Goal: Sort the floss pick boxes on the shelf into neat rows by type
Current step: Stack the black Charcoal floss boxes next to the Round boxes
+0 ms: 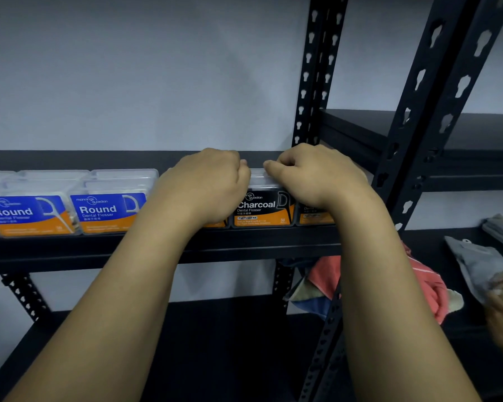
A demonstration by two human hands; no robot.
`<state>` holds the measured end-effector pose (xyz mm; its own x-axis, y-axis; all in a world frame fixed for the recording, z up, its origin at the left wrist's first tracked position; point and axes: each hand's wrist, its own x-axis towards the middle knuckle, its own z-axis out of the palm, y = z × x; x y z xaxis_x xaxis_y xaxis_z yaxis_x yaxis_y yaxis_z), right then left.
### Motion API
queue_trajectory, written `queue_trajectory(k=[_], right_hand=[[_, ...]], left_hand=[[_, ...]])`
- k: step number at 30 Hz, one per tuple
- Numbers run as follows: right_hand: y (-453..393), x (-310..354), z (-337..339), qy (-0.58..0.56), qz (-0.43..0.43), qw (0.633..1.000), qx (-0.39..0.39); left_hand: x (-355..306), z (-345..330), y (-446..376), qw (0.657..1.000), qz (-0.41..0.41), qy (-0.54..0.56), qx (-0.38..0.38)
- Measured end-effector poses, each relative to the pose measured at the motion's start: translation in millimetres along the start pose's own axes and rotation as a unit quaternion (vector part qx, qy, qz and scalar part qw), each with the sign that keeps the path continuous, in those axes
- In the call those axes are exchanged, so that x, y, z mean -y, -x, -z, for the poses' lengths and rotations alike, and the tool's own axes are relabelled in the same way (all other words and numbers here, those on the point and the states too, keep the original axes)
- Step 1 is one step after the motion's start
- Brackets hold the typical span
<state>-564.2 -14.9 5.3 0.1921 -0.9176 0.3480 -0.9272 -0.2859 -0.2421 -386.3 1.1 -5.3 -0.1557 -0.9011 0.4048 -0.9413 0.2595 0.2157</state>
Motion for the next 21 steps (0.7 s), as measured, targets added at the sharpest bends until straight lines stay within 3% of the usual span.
queue_trajectory(k=[7,21], right_hand=[[-1,-1,2,-0.006,0.009,1.0,0.008],[-9,-5,11,-0.083,0.011,0.996,0.028]], left_hand=[[-3,-1,1,1.0,0.011,0.0,-0.015],[-6,13,-4,0.998,0.037,0.025,0.055]])
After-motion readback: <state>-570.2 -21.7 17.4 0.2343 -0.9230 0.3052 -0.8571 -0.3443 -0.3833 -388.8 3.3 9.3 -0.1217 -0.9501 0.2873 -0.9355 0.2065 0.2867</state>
